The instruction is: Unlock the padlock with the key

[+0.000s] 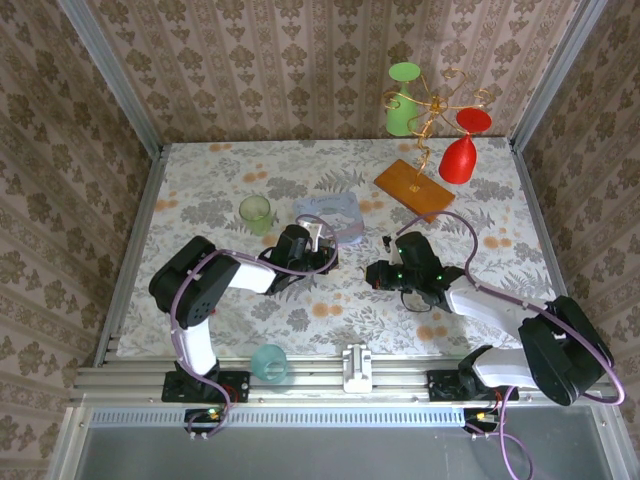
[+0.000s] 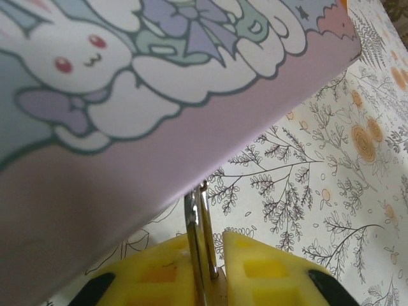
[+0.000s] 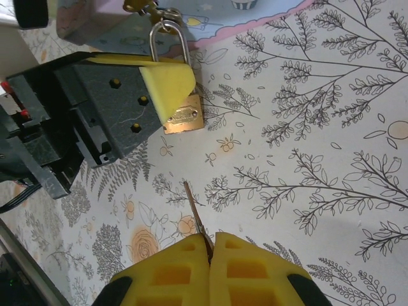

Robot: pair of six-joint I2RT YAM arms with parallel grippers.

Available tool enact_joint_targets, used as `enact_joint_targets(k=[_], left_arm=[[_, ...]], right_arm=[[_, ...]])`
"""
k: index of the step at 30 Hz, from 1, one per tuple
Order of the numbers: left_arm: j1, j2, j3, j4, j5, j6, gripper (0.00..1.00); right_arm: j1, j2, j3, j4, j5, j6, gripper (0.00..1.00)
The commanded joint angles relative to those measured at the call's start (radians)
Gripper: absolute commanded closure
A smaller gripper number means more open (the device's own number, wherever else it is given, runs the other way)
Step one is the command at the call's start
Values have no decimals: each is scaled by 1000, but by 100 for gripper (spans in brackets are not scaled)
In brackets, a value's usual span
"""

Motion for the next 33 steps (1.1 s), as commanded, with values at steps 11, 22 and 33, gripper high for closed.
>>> enact_joint_targets(k=[11, 22, 33], left_arm=[[-1, -59, -22, 25, -25, -156, 100], [1, -91, -92, 191, -27, -375, 100], [-5, -93, -93, 78, -75, -290, 100]], right_arm=[[3, 66, -24, 101, 1, 93, 100], [30, 349, -21, 497, -152, 285, 100], [31, 349, -27, 464, -108, 257, 100]])
